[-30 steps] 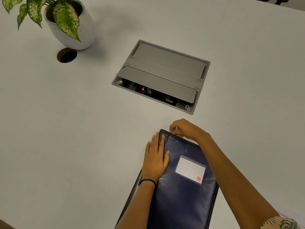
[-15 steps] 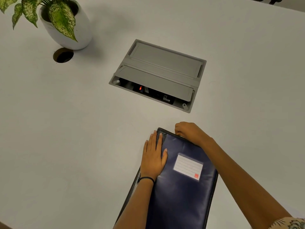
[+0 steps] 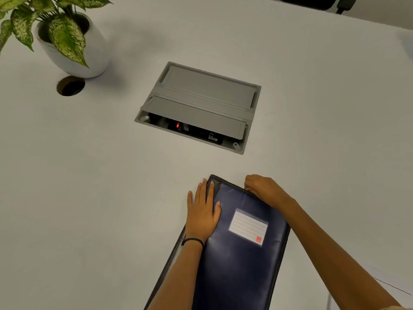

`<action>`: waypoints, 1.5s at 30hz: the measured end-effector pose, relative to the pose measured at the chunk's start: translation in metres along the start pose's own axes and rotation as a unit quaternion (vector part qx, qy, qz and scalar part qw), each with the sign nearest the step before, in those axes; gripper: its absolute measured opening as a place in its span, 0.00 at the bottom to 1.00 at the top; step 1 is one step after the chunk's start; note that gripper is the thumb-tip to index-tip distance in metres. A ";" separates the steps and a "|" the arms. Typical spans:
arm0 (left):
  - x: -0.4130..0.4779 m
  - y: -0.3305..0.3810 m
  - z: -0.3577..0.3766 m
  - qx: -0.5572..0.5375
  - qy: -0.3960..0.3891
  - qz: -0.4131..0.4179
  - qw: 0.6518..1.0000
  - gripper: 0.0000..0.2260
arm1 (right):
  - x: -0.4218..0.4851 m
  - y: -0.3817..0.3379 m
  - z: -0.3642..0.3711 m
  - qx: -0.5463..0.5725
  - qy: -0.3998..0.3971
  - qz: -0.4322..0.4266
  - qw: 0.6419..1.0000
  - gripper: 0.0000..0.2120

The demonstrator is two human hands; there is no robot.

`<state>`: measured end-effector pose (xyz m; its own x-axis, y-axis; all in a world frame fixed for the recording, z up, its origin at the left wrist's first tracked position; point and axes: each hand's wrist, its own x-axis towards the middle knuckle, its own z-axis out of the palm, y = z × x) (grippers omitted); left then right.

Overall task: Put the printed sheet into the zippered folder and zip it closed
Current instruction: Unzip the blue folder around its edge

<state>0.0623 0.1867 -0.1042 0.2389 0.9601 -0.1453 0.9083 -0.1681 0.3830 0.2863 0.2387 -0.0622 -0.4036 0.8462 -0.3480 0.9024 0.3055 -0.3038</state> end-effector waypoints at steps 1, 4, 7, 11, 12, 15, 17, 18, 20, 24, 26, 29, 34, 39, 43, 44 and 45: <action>0.004 0.003 -0.002 -0.001 0.005 0.017 1.000 0.26 | 0.001 0.000 0.001 -0.002 -0.001 -0.001 1.000 0.06; 0.028 0.014 -0.011 -0.033 -0.007 0.128 0.991 0.22 | 0.004 0.000 0.003 -0.011 -0.015 -0.014 1.000 0.06; 0.061 0.019 -0.024 -0.083 -0.090 0.179 0.976 0.17 | 0.006 -0.001 0.002 -0.006 -0.027 -0.027 0.999 0.07; 0.090 0.022 -0.042 -0.115 -0.196 0.177 0.958 0.17 | 0.008 -0.002 0.004 -0.027 -0.024 -0.048 0.998 0.07; 0.093 0.024 -0.043 -0.124 -0.213 0.166 0.955 0.16 | 0.009 -0.003 0.005 -0.027 -0.025 -0.049 0.998 0.08; 0.093 0.024 -0.043 -0.151 -0.220 0.141 0.953 0.15 | 0.015 -0.007 0.004 -0.034 -0.024 -0.056 0.998 0.09; 0.091 0.023 -0.042 -0.153 -0.221 0.135 0.954 0.14 | 0.018 -0.008 0.003 -0.045 -0.022 -0.061 0.997 0.07; 0.090 0.021 -0.042 -0.151 -0.220 0.133 0.955 0.14 | 0.019 -0.008 0.003 -0.050 -0.022 -0.061 0.997 0.06; 0.090 0.019 -0.042 -0.144 -0.215 0.129 0.957 0.13 | 0.018 -0.005 0.003 -0.048 -0.019 -0.053 0.997 0.06; 0.090 0.018 -0.043 -0.128 -0.211 0.125 0.961 0.13 | 0.004 0.008 0.005 -0.018 -0.011 -0.024 0.999 0.07; 0.089 0.018 -0.043 -0.130 -0.206 0.127 0.962 0.12 | -0.007 0.017 0.007 -0.006 -0.014 -0.011 1.000 0.08; 0.088 0.015 -0.045 -0.131 -0.200 0.121 0.963 0.13 | -0.031 0.034 0.012 0.000 -0.018 0.015 1.000 0.08; 0.091 0.009 -0.052 -0.120 -0.184 0.112 0.969 0.13 | -0.088 0.060 0.021 0.047 0.021 0.101 0.994 0.10; 0.088 0.036 -0.043 -0.098 -0.186 0.127 0.969 0.13 | -0.096 0.056 0.024 0.027 0.048 0.108 0.993 0.10; 0.084 0.076 -0.028 -0.104 -0.216 0.156 0.958 0.14 | -0.091 0.050 0.020 -0.009 0.064 0.109 0.992 0.11; 0.083 0.087 -0.024 -0.108 -0.225 0.163 0.955 0.14 | -0.089 0.049 0.020 -0.016 0.066 0.110 0.992 0.12; 0.081 0.097 -0.019 -0.110 -0.233 0.173 0.951 0.14 | -0.088 0.048 0.018 -0.022 0.066 0.110 0.992 0.12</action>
<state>0.1633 0.2528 -0.0614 0.6824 0.6445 -0.3449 0.6664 -0.3547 0.6559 0.3626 0.1707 -0.0622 -0.1762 0.9434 -0.2811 0.9730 0.1238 -0.1946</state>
